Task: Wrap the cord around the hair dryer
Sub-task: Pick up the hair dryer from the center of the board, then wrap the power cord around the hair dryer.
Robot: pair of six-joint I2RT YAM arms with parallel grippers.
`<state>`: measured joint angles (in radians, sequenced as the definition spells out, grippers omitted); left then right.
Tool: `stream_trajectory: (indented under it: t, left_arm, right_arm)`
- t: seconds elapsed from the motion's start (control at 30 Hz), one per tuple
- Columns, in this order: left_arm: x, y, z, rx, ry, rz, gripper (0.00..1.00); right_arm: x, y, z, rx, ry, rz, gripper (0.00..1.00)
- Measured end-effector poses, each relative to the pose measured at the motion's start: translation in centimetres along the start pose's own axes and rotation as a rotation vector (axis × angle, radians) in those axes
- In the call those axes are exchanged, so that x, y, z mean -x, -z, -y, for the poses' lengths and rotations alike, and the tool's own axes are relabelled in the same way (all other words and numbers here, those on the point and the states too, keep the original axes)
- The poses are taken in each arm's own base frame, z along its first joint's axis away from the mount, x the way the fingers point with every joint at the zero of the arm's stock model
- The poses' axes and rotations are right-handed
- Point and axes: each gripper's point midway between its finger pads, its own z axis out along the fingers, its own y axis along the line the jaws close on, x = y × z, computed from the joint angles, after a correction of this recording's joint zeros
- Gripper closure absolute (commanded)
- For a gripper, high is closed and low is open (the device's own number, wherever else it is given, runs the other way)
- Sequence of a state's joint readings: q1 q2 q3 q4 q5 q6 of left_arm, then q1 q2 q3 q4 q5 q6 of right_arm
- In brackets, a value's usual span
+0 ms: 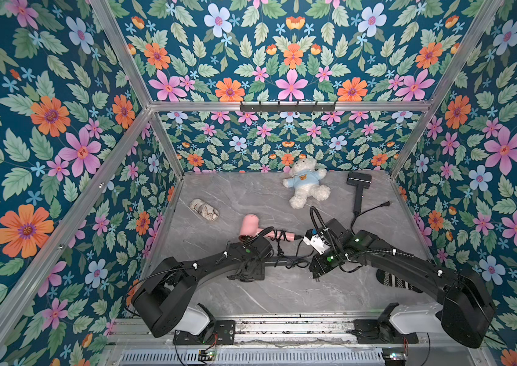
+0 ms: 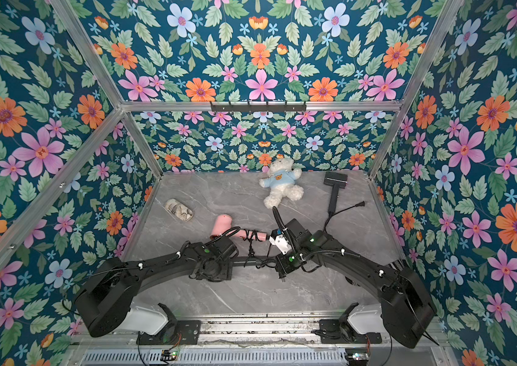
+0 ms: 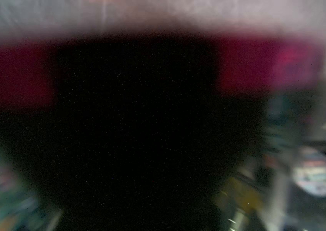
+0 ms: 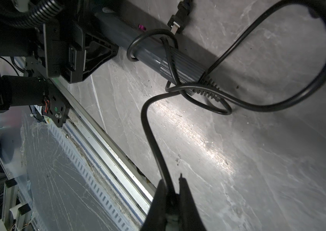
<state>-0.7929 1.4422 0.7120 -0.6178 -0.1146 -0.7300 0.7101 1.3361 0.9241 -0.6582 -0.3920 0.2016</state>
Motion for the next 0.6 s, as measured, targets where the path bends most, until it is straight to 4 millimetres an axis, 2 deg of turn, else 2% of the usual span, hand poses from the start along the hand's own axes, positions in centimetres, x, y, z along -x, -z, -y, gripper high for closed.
stream_trajectory:
  t: [0.17,0.27,0.33,0.5,0.6]
  left_arm:
    - [0.2,0.8,0.0,-0.009,0.001,0.007,0.55]
    - [1.3,2.4,0.5,-0.033,0.004,0.043,0.68]
    - [2.0,3.3,0.9,-0.051,0.007,0.065,0.79]
    - [2.8,4.9,1.0,-0.076,0.003,0.108,0.98]
    - [3.1,5.6,1.0,-0.092,0.009,0.131,1.0]
  right_arm:
    - [-0.7,0.0,-1.5,0.006,0.05,-0.035,1.0]
    - [-1.6,0.0,-3.5,0.039,0.11,-0.073,1.0]
    - [-1.5,0.7,-5.4,0.083,0.151,-0.076,1.0]
    - [1.6,5.3,-10.5,0.177,0.282,0.009,1.0]
    - [3.1,8.5,-12.3,0.194,0.341,0.068,1.0]
